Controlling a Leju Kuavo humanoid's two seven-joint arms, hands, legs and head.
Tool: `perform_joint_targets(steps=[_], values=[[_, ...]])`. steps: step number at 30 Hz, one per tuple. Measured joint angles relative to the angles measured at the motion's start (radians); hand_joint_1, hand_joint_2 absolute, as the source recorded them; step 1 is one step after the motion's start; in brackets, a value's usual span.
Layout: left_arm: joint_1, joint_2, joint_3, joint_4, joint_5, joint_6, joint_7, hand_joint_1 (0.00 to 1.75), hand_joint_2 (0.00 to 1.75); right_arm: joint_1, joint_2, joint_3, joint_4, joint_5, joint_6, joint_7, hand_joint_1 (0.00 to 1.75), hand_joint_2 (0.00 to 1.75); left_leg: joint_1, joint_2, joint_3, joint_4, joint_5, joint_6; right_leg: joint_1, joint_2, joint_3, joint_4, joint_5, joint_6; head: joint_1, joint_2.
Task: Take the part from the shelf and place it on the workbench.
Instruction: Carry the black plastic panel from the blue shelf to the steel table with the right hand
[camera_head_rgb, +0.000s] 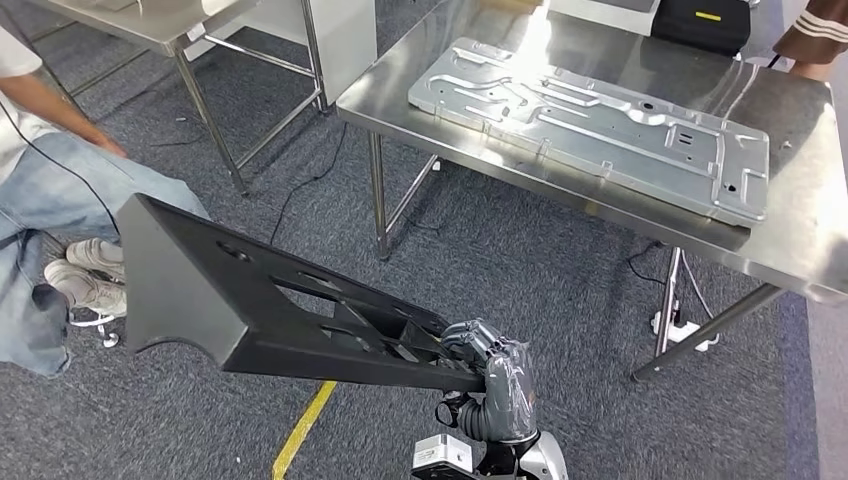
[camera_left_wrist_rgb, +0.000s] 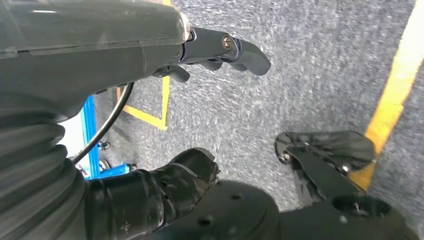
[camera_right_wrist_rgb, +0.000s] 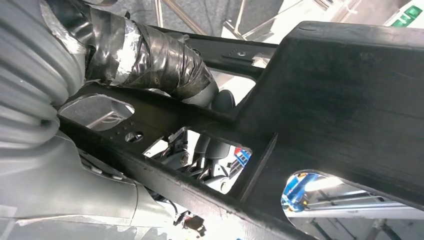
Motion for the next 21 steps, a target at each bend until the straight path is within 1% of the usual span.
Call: perform_joint_targets(steps=[1, 2, 3, 4, 5, 6, 7, 8, 9, 10, 11, 12, 13, 14, 15, 16, 17, 18, 19, 21], values=[[0.0, -0.002, 0.0, 0.001, 0.0, 0.0, 0.0, 0.0, 1.75, 0.0, 0.0, 0.0, 0.001, 0.0, 0.0, 0.0, 1.71, 1.75, 0.0, 0.0, 0.013, -0.002, -0.011, -0.002, 0.006, -0.001, 0.009, -0.054, 0.046, -0.009, -0.001, 0.0], [0.0, -0.003, 0.0, 0.002, 0.0, -0.001, 0.0, 0.0, 1.75, 0.0, 0.0, 0.0, 0.002, 0.0, 0.0, 0.0, 1.71, 1.75, 0.0, -0.001, 0.021, -0.006, -0.02, -0.006, 0.013, -0.002, 0.016, -0.096, 0.08, -0.018, -0.002, 0.0], [-0.001, -0.004, 0.001, 0.003, 0.0, -0.001, 0.0, 0.0, 1.75, 0.0, -0.001, 0.001, 0.002, 0.0, 0.0, 0.0, 1.71, 1.75, 0.0, -0.002, 0.031, -0.011, -0.025, -0.011, 0.018, -0.003, 0.02, -0.118, 0.099, -0.027, -0.003, 0.0], [-0.001, -0.005, 0.001, 0.004, 0.0, -0.002, 0.0, 0.0, 1.75, 0.001, -0.001, 0.001, 0.003, 0.0, 0.0, 0.0, 1.71, 1.75, -0.001, -0.002, 0.041, -0.015, -0.023, -0.018, 0.022, -0.002, 0.025, -0.123, 0.095, -0.034, -0.004, 0.0], [-0.002, -0.004, 0.002, 0.004, 0.0, -0.002, 0.0, 0.0, 1.75, 0.001, 0.0, 0.001, 0.003, 0.0, 0.0, 0.0, 1.71, 1.75, -0.002, -0.002, 0.047, -0.016, -0.019, -0.024, 0.02, -0.001, 0.038, -0.136, 0.094, -0.041, -0.005, 0.0], [-0.001, -0.004, 0.002, 0.004, 0.0, -0.002, 0.0, 0.0, 1.75, 0.001, 0.0, 0.001, 0.002, 0.0, 0.0, 0.0, 1.71, 1.75, -0.003, -0.001, 0.05, -0.002, -0.011, -0.027, 0.017, 0.0, 0.054, -0.146, 0.094, -0.047, -0.005, 0.0], [-0.002, -0.003, 0.002, 0.004, 0.0, -0.002, 0.0, 0.0, 1.75, 0.0, 0.0, 0.001, 0.002, 0.0, 0.0, 0.0, 1.71, 1.75, -0.004, -0.001, 0.038, 0.031, -0.002, -0.03, 0.013, 0.0, 0.073, -0.158, 0.09, -0.053, -0.006, 0.0], [-0.003, -0.003, 0.003, 0.004, 0.0, -0.002, 0.0, 0.0, 1.75, -0.001, 0.001, 0.001, 0.001, 0.0, 0.0, 0.0, 1.71, 1.75, -0.003, -0.002, 0.01, 0.082, 0.002, -0.031, 0.01, 0.0, 0.09, -0.169, 0.086, -0.057, -0.007, 0.0], [-0.004, -0.003, 0.003, 0.004, 0.0, -0.002, 0.0, 0.0, 1.75, -0.002, 0.001, 0.001, 0.001, 0.0, 0.0, 0.0, 1.71, 1.75, -0.003, -0.002, -0.029, 0.144, -0.004, -0.032, 0.008, 0.0, 0.105, -0.175, 0.079, -0.06, -0.007, 0.0], [-0.004, -0.003, 0.004, 0.004, 0.0, -0.002, 0.0, 0.0, 1.75, -0.003, 0.001, 0.002, 0.001, 0.0, 0.0, 0.0, 1.71, 1.75, -0.003, -0.002, -0.071, 0.199, -0.023, -0.035, 0.008, -0.001, 0.116, -0.178, 0.071, -0.063, -0.007, 0.0], [-0.004, -0.003, 0.004, 0.004, 0.0, -0.002, 0.0, 0.0, 1.75, -0.002, 0.001, 0.002, 0.001, 0.0, 0.0, 0.0, 1.71, 1.75, -0.002, -0.001, -0.111, 0.239, -0.059, -0.038, 0.007, 0.0, 0.128, -0.179, 0.06, -0.063, -0.007, 0.0], [-0.004, -0.003, 0.005, 0.004, 0.0, -0.002, 0.0, 0.0, 1.75, -0.002, 0.001, 0.002, 0.002, 0.0, 0.0, 0.0, 1.71, 1.75, -0.002, -0.001, -0.139, 0.253, -0.094, -0.042, 0.007, 0.002, 0.142, -0.179, 0.048, -0.062, -0.008, 0.0], [-0.002, -0.002, 0.005, 0.004, 0.0, -0.002, 0.0, 0.0, 1.75, -0.001, 0.001, 0.002, 0.002, 0.0, 0.0, 0.0, 1.71, 1.75, -0.002, -0.001, -0.157, 0.244, -0.115, -0.045, 0.007, 0.005, 0.158, -0.179, 0.036, -0.061, -0.007, 0.0], [0.0, -0.002, 0.006, 0.004, 0.0, -0.002, 0.0, 0.0, 1.75, -0.001, 0.001, 0.002, 0.003, 0.0, 0.0, 0.0, 1.71, 1.75, -0.001, -0.001, -0.166, 0.212, -0.11, -0.046, 0.006, 0.008, 0.176, -0.179, 0.022, -0.058, -0.008, 0.0], [0.003, -0.001, 0.006, 0.004, 0.0, -0.002, 0.0, 0.0, 1.75, -0.001, 0.001, 0.002, 0.003, 0.0, 0.0, 0.0, 1.71, 1.75, 0.0, -0.001, -0.165, 0.161, -0.069, -0.046, 0.006, 0.009, 0.192, -0.178, 0.008, -0.055, -0.007, 0.0], [0.006, -0.001, 0.006, 0.005, 0.0, -0.003, 0.0, 0.0, 1.75, -0.001, 0.001, 0.002, 0.004, 0.0, 0.0, 0.0, 1.71, 1.75, 0.0, 0.0, -0.163, 0.106, -0.005, -0.045, 0.006, 0.01, 0.205, -0.175, -0.005, -0.05, -0.007, 0.0], [0.007, 0.0, 0.007, 0.005, 0.0, -0.004, 0.0, 0.0, 1.75, -0.002, 0.001, 0.003, 0.004, 0.0, 0.0, 0.0, 1.71, 1.75, -0.001, 0.0, -0.161, 0.062, 0.052, -0.042, 0.008, 0.012, 0.214, -0.171, -0.019, -0.044, -0.007, 0.0], [0.007, 0.0, 0.007, 0.005, 0.0, -0.005, 0.0, 0.0, 1.75, -0.002, 0.001, 0.003, 0.005, 0.0, 0.0, 0.0, 1.71, 1.75, -0.002, 0.0, -0.158, 0.036, 0.095, -0.036, 0.009, 0.012, 0.22, -0.168, -0.032, -0.038, -0.006, 0.0], [0.006, 0.001, 0.008, 0.006, 0.0, -0.006, 0.0, 0.0, 1.75, -0.002, 0.001, 0.003, 0.005, -0.001, 0.0, 0.0, 1.71, 1.75, -0.004, 0.0, -0.157, 0.025, 0.114, -0.028, 0.01, 0.013, 0.225, -0.162, -0.041, -0.032, -0.006, 0.0], [0.003, 0.001, 0.008, 0.005, 0.0, -0.009, -0.001, 0.0, 1.75, -0.003, 0.001, 0.004, 0.005, -0.001, 0.0, 0.0, 1.71, 1.75, -0.005, -0.002, -0.143, 0.024, 0.109, -0.012, 0.009, 0.012, 0.227, -0.148, -0.047, -0.023, -0.006, 0.0]])
